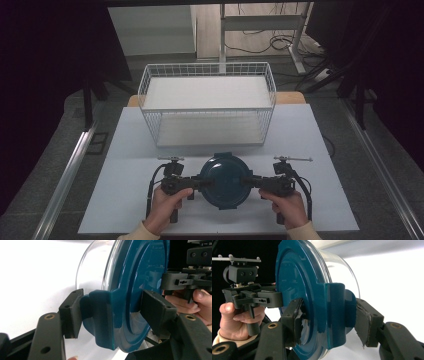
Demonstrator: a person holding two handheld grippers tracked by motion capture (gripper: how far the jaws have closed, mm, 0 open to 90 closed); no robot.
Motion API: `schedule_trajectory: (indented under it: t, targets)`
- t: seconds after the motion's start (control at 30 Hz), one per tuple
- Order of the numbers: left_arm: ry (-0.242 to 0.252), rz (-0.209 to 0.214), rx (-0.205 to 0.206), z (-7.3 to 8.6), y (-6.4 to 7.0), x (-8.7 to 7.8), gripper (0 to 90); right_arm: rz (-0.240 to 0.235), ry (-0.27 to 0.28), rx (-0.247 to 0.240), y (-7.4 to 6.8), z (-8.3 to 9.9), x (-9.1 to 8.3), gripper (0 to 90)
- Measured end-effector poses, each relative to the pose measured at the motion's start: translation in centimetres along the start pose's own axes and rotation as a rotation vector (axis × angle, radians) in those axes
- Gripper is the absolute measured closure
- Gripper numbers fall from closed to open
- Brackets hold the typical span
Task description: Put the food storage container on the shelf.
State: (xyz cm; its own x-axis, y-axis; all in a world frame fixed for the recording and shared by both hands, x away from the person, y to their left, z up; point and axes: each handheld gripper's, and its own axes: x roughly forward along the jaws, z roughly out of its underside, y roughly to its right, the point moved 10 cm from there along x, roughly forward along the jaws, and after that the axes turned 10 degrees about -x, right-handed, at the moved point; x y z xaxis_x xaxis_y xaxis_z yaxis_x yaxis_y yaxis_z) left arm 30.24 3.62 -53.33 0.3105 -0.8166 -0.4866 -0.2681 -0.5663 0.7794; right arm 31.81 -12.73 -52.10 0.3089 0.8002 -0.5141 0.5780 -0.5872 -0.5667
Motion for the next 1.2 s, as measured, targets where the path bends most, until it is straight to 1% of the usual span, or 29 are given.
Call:
schedule_trajectory:
  t: [0.1,0.17,0.2,0.23,0.27,0.37,0.43,0.5,0.53,0.57,0.6,0.63,0.73,0.9,0.93,0.97,1.0,1.2]
  targets:
    - [-0.001,0.001,0.012,-0.9,0.4,-0.6,37.5,-0.005,0.007,-0.018,-0.4,-1.0,0.1,44.2]
    - [0.006,-0.005,0.022,-1.9,0.7,-1.2,37.6,-0.009,0.015,-0.027,-0.7,-1.8,0.1,44.3]
    - [0.011,-0.009,0.026,-2.3,0.9,-1.5,37.6,-0.017,0.023,-0.038,-1.0,-2.9,0.1,44.2]
    - [0.014,-0.013,0.030,-2.7,1.1,-1.7,37.6,-0.017,0.023,-0.038,-1.0,-2.9,0.1,44.2]
    - [0.024,-0.016,0.040,-3.3,1.4,-2.1,37.6,-0.020,0.028,-0.043,-1.1,-3.3,0.1,44.3]
    - [0.043,-0.021,0.059,-4.4,2.1,-3.1,37.6,-0.028,0.045,-0.057,-1.9,-4.8,0.1,44.2]
    - [0.056,-0.016,0.067,-5.0,2.5,-3.7,37.6,-0.026,0.058,-0.084,-2.8,-6.3,-0.1,44.3]
    - [0.064,-0.012,0.070,-5.4,2.9,-4.2,37.6,-0.025,0.061,-0.090,-3.0,-6.6,-0.2,44.2]
    - [0.070,-0.008,0.073,-5.7,3.2,-4.4,37.6,-0.020,0.067,-0.103,-3.6,-7.4,-0.5,44.3]
    - [0.076,-0.006,0.075,-5.9,3.4,-4.6,37.6,-0.020,0.067,-0.103,-3.6,-7.4,-0.5,44.3]
    - [0.085,-0.005,0.083,-6.4,3.9,-5.1,37.6,-0.017,0.072,-0.111,-4.0,-8.2,-0.7,44.3]
    - [0.085,-0.005,0.083,-6.4,3.9,-5.1,37.7,-0.017,0.072,-0.111,-4.0,-8.2,-0.7,44.3]
    - [0.088,-0.004,0.087,-7.2,4.5,-5.6,37.7,-0.017,0.073,-0.115,-4.5,-9.2,-1.0,44.3]
    - [0.091,-0.002,0.106,-8.6,5.4,-6.4,37.7,-0.015,0.083,-0.122,-5.2,-10.8,-1.5,44.2]
    - [0.092,-0.001,0.109,-8.9,5.7,-6.5,37.7,-0.013,0.087,-0.125,-5.5,-11.5,-1.7,44.2]
    - [0.095,0.001,0.113,-9.2,5.9,-6.7,37.7,-0.013,0.087,-0.125,-5.5,-11.5,-1.7,44.2]
    - [0.095,0.003,0.116,-9.6,6.3,-6.9,37.7,-0.011,0.093,-0.136,-5.7,-11.9,-1.9,44.2]
    - [0.108,0.012,0.132,-11.3,7.8,-8.1,37.8,-0.003,0.104,-0.157,-6.9,-14.3,-2.8,44.2]
